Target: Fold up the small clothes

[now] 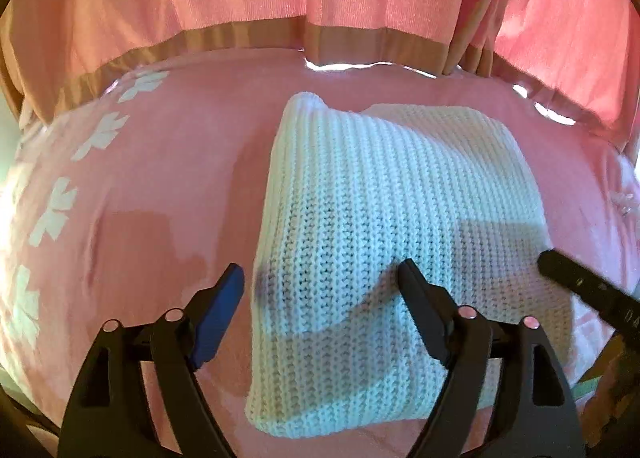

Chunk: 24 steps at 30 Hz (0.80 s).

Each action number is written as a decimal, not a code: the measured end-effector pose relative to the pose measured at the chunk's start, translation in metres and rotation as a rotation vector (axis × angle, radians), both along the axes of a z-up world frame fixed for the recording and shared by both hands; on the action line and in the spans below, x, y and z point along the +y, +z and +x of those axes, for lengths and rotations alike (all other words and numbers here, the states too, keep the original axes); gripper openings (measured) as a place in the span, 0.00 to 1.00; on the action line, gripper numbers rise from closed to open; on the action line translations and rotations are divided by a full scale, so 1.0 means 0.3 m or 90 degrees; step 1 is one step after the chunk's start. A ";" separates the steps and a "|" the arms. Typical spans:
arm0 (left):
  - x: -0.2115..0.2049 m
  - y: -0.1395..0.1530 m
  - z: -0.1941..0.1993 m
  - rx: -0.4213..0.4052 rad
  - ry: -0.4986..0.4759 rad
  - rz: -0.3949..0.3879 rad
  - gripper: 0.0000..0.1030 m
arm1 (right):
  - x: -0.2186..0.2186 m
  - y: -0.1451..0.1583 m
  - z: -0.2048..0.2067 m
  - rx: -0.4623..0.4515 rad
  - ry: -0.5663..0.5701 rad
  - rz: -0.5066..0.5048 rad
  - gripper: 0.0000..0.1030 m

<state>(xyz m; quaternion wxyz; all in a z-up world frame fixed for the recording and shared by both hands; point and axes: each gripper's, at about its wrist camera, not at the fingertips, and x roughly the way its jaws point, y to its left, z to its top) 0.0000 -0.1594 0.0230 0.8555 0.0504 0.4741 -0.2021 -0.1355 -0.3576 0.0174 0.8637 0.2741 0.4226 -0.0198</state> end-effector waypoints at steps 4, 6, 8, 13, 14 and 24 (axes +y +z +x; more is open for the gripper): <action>0.093 -0.004 0.048 0.086 0.028 -0.166 0.85 | 0.005 0.009 -0.023 -0.008 0.012 -0.010 0.44; 0.139 -0.030 0.081 0.118 0.058 -0.204 0.85 | 0.000 0.018 -0.030 -0.015 -0.010 -0.016 0.44; 0.160 -0.053 0.099 0.125 0.078 -0.204 0.85 | -0.015 0.033 -0.041 -0.027 -0.034 -0.019 0.58; 0.137 -0.109 0.111 0.156 0.065 -0.203 0.87 | -0.051 -0.049 0.000 0.036 -0.045 0.024 0.66; 0.126 -0.127 0.114 0.173 0.060 -0.211 0.88 | -0.053 -0.076 0.007 0.048 -0.042 0.053 0.66; 0.091 -0.199 0.133 0.222 0.065 -0.243 0.96 | -0.083 -0.231 0.068 0.040 -0.032 0.246 0.75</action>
